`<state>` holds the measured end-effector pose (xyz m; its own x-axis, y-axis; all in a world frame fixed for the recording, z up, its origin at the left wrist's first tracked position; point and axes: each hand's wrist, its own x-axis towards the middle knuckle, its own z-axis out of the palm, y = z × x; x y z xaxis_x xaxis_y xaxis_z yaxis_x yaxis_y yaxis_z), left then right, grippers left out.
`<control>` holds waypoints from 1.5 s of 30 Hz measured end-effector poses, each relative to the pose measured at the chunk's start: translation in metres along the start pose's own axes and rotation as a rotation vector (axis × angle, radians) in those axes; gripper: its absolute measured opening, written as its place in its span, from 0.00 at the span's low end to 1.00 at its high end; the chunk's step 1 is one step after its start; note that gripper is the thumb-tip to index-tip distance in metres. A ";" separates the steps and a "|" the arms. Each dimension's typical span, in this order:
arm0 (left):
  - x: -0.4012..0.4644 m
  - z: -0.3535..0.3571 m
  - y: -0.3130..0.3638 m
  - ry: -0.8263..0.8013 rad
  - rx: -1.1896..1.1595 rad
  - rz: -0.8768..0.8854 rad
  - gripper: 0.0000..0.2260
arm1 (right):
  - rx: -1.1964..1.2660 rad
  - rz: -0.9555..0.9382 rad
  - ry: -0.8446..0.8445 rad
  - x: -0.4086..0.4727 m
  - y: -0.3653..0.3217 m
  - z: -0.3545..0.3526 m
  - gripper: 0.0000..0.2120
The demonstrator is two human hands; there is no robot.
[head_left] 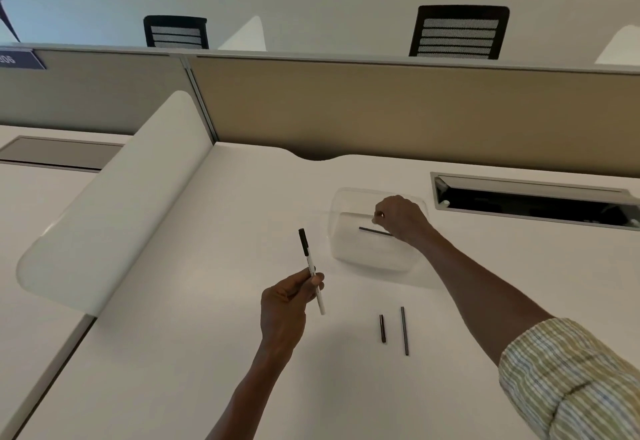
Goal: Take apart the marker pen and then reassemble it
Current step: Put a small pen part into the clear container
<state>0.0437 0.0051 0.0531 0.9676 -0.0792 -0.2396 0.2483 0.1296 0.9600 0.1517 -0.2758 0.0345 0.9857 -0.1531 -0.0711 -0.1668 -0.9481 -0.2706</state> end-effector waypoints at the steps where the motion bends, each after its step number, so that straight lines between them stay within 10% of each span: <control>1: -0.001 0.000 0.001 -0.004 -0.002 0.005 0.06 | 0.079 0.009 0.071 -0.005 -0.004 -0.007 0.08; 6: -0.008 -0.001 0.010 -0.013 -0.030 0.032 0.05 | 0.359 -0.056 0.367 -0.064 -0.044 -0.017 0.09; 22: -0.046 -0.005 0.022 -0.062 -0.172 0.085 0.06 | 0.962 0.040 0.088 -0.214 -0.130 0.020 0.08; 33: -0.054 -0.023 0.012 0.056 0.195 0.068 0.10 | 0.814 0.110 0.208 -0.232 -0.130 0.013 0.04; 45: -0.060 -0.029 0.001 -0.191 0.780 0.766 0.18 | 0.472 -0.113 0.255 -0.225 -0.119 -0.004 0.07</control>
<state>-0.0125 0.0385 0.0638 0.8133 -0.4046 0.4182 -0.5744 -0.4430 0.6883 -0.0503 -0.1297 0.0868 0.9633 -0.1758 0.2028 0.0050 -0.7437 -0.6685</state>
